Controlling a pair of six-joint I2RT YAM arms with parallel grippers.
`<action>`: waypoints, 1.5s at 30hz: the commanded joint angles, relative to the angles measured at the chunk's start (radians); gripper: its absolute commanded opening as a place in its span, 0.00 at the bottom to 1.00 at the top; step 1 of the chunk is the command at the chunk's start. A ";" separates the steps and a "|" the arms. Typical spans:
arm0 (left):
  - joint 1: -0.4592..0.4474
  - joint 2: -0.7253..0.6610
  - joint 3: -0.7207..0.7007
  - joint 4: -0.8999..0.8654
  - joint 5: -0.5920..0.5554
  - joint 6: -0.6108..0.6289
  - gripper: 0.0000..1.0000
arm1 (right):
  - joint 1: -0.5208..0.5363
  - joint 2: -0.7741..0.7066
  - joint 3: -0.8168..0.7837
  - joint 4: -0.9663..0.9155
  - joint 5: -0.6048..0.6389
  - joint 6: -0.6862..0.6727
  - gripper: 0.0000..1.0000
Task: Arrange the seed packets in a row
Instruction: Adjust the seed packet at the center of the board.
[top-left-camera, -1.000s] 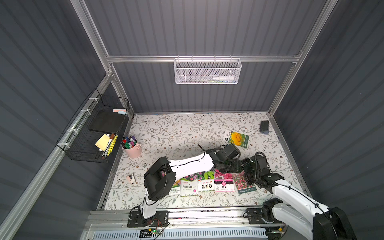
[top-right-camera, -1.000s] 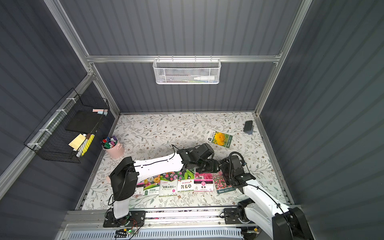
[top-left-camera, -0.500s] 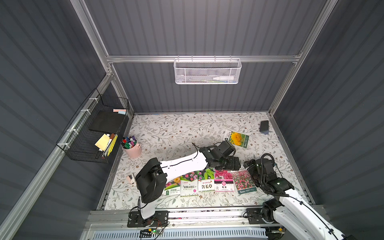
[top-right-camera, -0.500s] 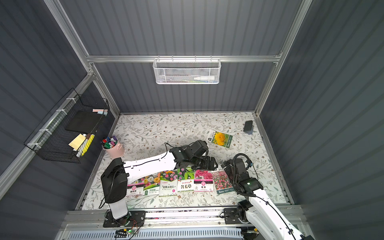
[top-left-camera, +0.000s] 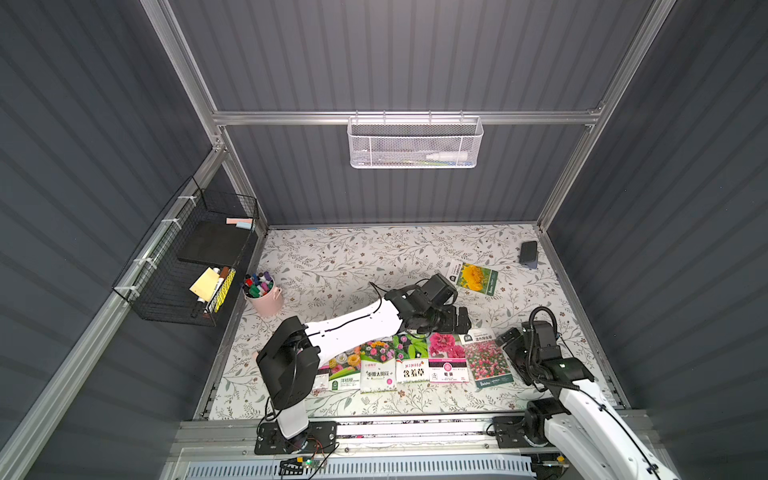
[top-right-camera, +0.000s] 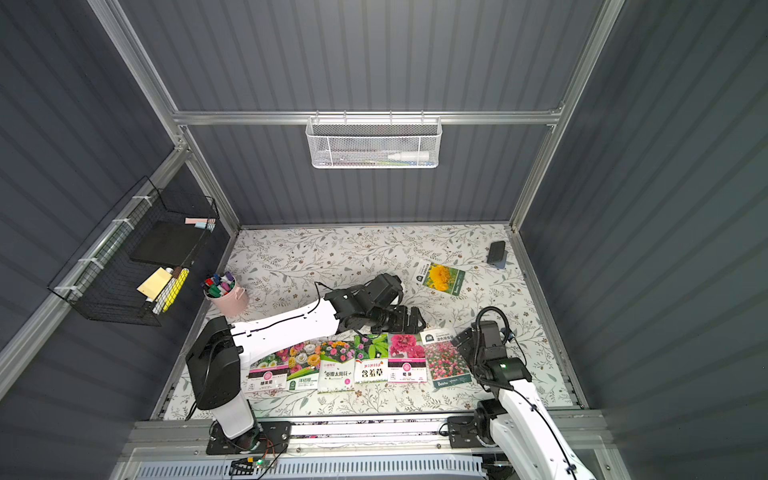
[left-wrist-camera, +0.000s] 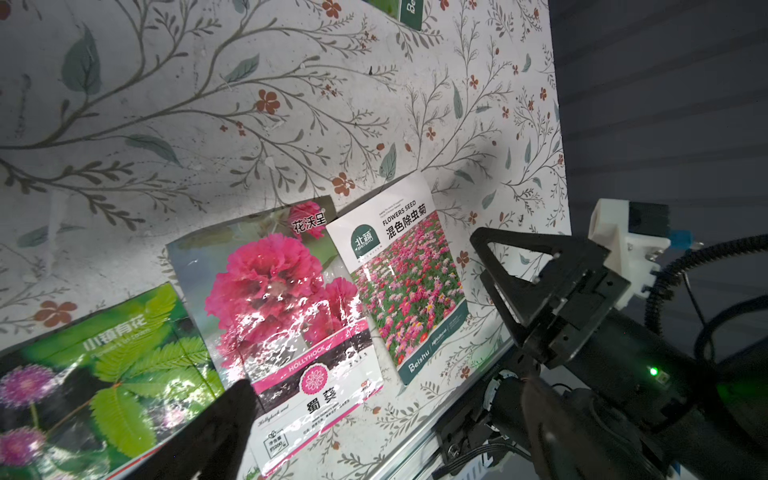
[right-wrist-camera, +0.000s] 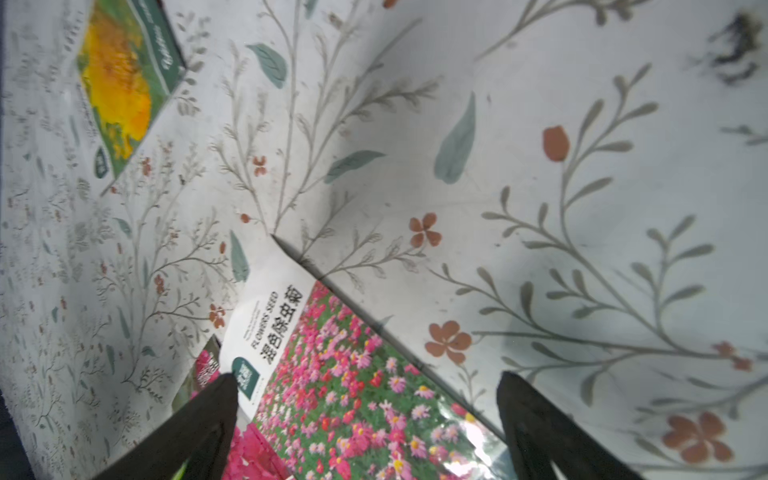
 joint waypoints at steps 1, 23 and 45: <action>0.020 -0.010 0.013 -0.038 -0.001 0.030 0.99 | -0.018 0.033 -0.009 0.005 -0.076 -0.024 0.99; 0.072 0.021 0.039 -0.031 0.029 0.025 1.00 | -0.018 -0.013 -0.103 -0.021 -0.225 0.043 0.99; 0.323 0.533 0.594 0.015 0.325 0.233 1.00 | -0.112 0.365 0.300 0.129 -0.160 -0.158 0.99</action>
